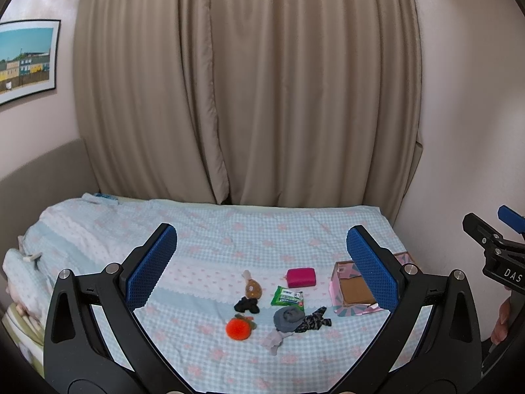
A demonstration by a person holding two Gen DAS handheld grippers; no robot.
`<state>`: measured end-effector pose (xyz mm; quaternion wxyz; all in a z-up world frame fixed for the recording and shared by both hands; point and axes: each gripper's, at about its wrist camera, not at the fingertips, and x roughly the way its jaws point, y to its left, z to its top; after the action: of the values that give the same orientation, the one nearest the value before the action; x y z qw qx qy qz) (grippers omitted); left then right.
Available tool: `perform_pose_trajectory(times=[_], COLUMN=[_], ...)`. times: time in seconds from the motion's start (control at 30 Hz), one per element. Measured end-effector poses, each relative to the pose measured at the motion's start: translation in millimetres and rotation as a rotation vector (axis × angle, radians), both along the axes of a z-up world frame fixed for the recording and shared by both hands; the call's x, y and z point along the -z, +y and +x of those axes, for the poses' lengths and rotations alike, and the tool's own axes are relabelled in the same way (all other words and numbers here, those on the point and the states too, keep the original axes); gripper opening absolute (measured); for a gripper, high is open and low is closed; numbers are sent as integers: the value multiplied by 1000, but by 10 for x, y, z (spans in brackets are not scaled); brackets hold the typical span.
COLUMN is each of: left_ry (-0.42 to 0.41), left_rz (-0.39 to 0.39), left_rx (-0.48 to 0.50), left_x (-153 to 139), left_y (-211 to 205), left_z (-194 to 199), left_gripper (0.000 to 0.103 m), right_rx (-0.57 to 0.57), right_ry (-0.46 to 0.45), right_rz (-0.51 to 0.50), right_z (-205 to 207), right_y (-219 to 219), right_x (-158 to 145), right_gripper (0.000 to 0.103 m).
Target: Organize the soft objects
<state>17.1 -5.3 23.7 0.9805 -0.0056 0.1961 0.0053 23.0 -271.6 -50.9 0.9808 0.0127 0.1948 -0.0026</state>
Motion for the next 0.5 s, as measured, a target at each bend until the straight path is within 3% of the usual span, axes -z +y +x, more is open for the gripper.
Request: perform_pose_trajectory(times=[0.27,0.5], left_ry=[23,136], left_rz=[-8,11], left_rx=[-51,6], left_x=[114,682], left_y=[307,879], left_z=[110,446], left_gripper=[103,103], right_rx=[-39,-46], right_ry=[-6,90], right_rz=[-46,-20], right_z=[72,262], right_y=[180,607], right_x=[180,694], right_gripper=[103,103])
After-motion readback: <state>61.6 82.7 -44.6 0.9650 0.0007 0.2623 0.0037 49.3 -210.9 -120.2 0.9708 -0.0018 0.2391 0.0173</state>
